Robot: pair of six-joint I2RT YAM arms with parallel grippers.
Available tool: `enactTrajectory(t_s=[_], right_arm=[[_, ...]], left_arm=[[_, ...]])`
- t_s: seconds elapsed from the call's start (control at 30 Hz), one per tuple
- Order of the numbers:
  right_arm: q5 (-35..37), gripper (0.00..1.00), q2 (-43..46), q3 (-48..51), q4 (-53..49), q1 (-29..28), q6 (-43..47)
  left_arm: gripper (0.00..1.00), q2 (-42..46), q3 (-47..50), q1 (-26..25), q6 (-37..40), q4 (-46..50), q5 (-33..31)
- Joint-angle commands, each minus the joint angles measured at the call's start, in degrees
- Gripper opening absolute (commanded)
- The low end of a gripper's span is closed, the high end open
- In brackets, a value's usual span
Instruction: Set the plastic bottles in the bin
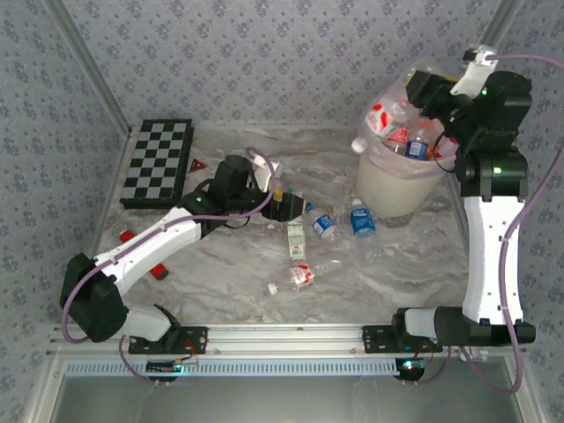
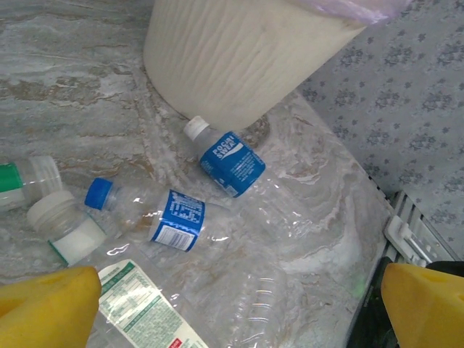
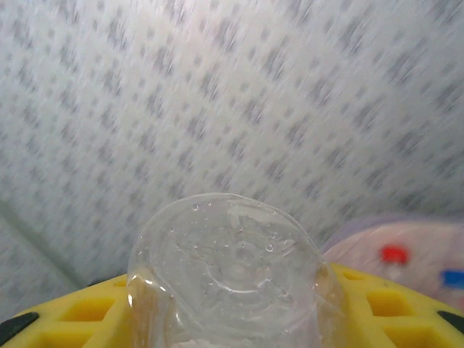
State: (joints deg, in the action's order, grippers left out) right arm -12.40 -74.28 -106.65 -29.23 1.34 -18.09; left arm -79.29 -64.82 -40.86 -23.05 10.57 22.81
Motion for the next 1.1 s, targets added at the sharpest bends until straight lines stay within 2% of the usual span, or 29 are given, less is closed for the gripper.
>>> enactTrajectory(t_s=[0.0,0.1,0.27,0.53,0.73,0.93,1.07], right_arm=[[12.1,0.08,0.0,2.2,6.0,0.0,6.1],[17.8,0.04,0.0,6.6,13.4,-0.1,9.6],[24.2,0.01,-4.8,5.4,13.8,-2.2,15.4],[23.4,0.0,-17.8,-5.4,-4.6,-3.1,16.2],[22.6,0.0,-24.6,-6.9,-11.6,-3.4,16.1],[26.8,0.0,-33.2,-11.8,-20.1,-4.9,16.6],[26.6,0.0,-38.2,-14.1,-24.1,-5.1,14.5]], left_arm=[[0.99,0.0,-0.7,0.7,-0.2,2.4,-2.4],[0.99,0.4,0.3,1.5,-1.6,1.7,-1.9],[0.99,0.9,1.6,1.9,-3.4,1.4,-1.9],[0.99,1.4,3.0,2.0,-4.8,1.1,-2.9],[0.99,0.9,2.9,2.0,-4.5,1.7,-2.6],[0.99,0.8,2.9,2.1,-3.8,2.1,-2.7],[0.99,0.6,2.7,2.2,-3.3,2.5,-2.6]])
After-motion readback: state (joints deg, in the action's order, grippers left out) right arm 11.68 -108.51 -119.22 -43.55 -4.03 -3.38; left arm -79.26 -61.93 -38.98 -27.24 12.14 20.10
